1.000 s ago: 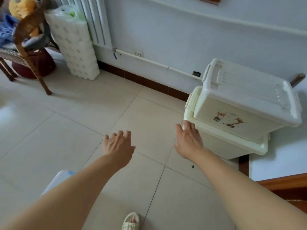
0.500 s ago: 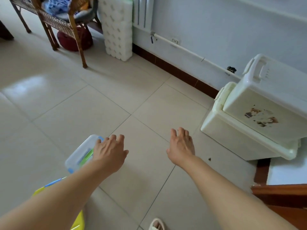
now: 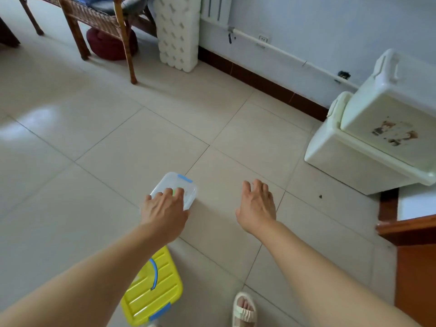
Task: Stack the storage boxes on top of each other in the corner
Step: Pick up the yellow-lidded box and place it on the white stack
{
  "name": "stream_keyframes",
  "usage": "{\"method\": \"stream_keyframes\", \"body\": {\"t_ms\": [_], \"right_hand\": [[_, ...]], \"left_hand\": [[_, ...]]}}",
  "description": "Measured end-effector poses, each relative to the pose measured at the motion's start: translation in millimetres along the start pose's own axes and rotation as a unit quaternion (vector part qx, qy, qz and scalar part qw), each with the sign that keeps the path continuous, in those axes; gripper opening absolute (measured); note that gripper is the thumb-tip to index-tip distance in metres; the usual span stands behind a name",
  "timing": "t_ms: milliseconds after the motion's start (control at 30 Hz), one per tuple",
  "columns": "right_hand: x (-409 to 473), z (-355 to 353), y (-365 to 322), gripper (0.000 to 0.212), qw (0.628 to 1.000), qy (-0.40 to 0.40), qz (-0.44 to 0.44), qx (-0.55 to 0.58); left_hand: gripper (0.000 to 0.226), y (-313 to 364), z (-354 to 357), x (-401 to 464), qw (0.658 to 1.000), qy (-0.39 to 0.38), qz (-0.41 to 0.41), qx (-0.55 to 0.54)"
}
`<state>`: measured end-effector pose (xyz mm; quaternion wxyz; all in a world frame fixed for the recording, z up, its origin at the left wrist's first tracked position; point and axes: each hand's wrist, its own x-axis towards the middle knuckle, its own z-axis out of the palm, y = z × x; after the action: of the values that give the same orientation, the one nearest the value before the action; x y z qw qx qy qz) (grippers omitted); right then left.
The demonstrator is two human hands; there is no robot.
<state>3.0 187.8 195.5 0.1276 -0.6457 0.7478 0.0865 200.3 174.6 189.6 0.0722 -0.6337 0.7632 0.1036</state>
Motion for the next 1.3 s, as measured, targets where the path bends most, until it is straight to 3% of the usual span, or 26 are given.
{"method": "stream_keyframes", "body": {"t_ms": [400, 733, 1033, 1300], "right_hand": [[15, 76, -51, 0.050, 0.999, -0.029, -0.002, 0.047], [22, 143, -74, 0.046, 0.996, -0.051, 0.026, 0.061], [5, 237, -158, 0.050, 0.986, -0.096, 0.109, 0.076], [11, 331, -225, 0.047, 0.981, -0.134, 0.122, 0.068]], "left_hand": [[0.041, -57, 68, 1, 0.995, -0.077, -0.062, 0.000], [0.042, -79, 128, 17, 0.990, -0.132, -0.050, -0.024], [0.049, -171, 189, 27, 0.976, -0.199, -0.041, -0.079], [0.042, -259, 290, 9, 0.939, -0.290, -0.137, -0.129]]}}
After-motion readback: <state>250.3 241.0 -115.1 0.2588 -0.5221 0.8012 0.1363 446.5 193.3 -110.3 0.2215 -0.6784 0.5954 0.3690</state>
